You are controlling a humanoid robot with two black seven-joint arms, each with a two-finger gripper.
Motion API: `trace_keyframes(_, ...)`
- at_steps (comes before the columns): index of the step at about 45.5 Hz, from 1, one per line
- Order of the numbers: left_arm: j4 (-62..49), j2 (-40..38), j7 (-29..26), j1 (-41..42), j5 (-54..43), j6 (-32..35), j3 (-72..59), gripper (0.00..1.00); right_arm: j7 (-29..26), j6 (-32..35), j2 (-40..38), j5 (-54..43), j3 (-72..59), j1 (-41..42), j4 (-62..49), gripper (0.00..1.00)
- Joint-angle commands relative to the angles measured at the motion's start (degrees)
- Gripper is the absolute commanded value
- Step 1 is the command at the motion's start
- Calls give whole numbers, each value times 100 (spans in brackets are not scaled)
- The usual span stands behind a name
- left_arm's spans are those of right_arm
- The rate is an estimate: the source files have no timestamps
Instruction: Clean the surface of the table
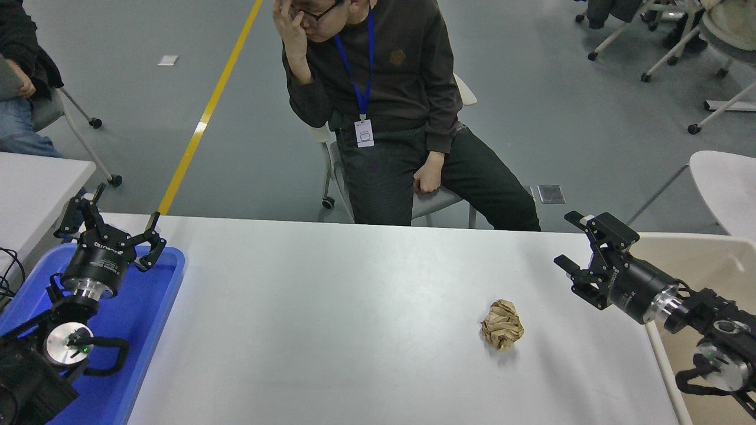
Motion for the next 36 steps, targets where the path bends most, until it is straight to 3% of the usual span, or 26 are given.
trace_keyframes(1, 0, 0, 1, 0, 0, -4, 0, 100, -610, -182, -386, -446, -161, 191, 536, 100)
trace_keyframes(14, 0, 0, 1, 0, 0, -4, 0, 100, -645, -147, -737, -1474, -1303, 947, 1213, 100)
trace_keyframes(18, 0, 0, 1, 0, 0, -4, 0, 100, -645, -200, -729, -1852, -2233, 1614, 1205, 100)
trace_keyframes(28, 0, 0, 1, 0, 0, -4, 0, 100, -689, -191, -773, -1149, -2648, 2108, 1170, 100)
trace_keyframes(33, 0, 0, 1, 0, 0, -4, 0, 100, -1364, -209, -782, -1140, -3043, 2608, 1205, 100)
trace_keyframes(36, 0, 0, 1, 0, 0, -4, 0, 100, -1489, -261, -799, -1140, -3377, 2828, 1214, 100)
